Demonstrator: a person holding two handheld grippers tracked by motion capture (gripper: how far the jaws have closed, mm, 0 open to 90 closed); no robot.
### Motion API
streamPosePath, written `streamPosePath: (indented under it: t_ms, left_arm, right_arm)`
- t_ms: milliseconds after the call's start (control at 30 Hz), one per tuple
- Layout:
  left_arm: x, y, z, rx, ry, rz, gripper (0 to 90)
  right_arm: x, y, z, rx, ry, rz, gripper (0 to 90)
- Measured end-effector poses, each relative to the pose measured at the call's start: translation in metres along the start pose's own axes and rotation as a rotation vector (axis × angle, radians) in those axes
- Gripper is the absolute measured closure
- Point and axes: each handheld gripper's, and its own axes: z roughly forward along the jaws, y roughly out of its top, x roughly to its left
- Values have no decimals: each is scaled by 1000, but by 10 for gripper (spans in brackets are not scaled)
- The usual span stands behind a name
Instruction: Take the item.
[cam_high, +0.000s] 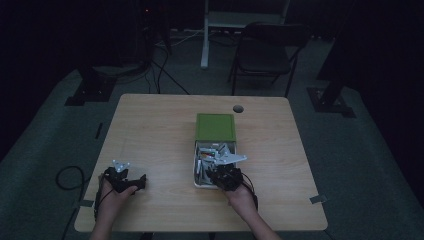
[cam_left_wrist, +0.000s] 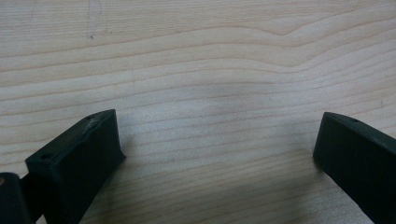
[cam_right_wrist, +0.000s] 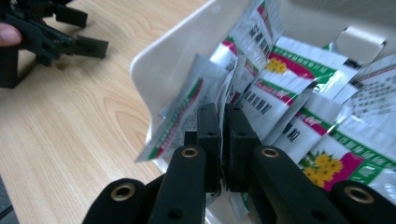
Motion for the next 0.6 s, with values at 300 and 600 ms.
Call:
streamPosePath:
  t_ms: [300,600]
  left_arm:
    - [0,0,0,0,0,0,11]
    - [0,0,0,1,0,0,11]
  right_arm:
    - [-5,12,-17,-47,7,4,871]
    - [-24,23,-41,-118,-10,30,872]
